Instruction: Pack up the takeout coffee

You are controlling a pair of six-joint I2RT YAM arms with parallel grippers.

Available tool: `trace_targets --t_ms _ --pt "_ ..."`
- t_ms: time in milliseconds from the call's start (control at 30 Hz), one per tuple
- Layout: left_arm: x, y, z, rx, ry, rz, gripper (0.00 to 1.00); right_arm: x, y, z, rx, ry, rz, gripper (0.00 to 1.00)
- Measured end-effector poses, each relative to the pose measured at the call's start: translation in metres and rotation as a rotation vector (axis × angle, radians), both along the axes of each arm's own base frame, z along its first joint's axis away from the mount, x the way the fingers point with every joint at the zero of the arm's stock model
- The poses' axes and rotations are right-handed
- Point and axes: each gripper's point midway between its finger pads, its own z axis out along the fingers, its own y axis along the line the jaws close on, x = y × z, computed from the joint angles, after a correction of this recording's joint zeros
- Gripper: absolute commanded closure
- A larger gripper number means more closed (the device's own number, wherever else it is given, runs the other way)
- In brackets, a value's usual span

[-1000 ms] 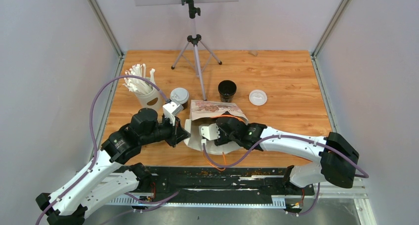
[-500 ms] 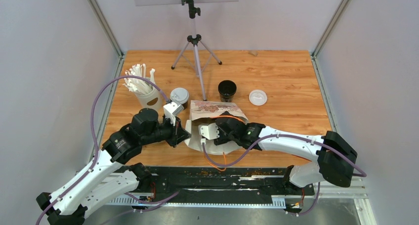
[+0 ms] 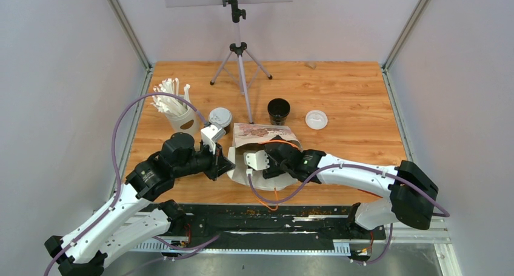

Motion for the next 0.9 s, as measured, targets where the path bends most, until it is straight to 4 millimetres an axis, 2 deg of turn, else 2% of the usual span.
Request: trace_targets --t_ms 400,900 --pt "0.001 -0.001 0.000 -0.006 0.006 0.004 0.93 -0.005 -0.003 0.004 -0.019 0.029 0.012 0.09" --pt "0.002 -0.006 -0.005 -0.002 0.061 0.015 0.93 -0.026 -0.014 0.013 -0.057 0.146 0.007 0.08"
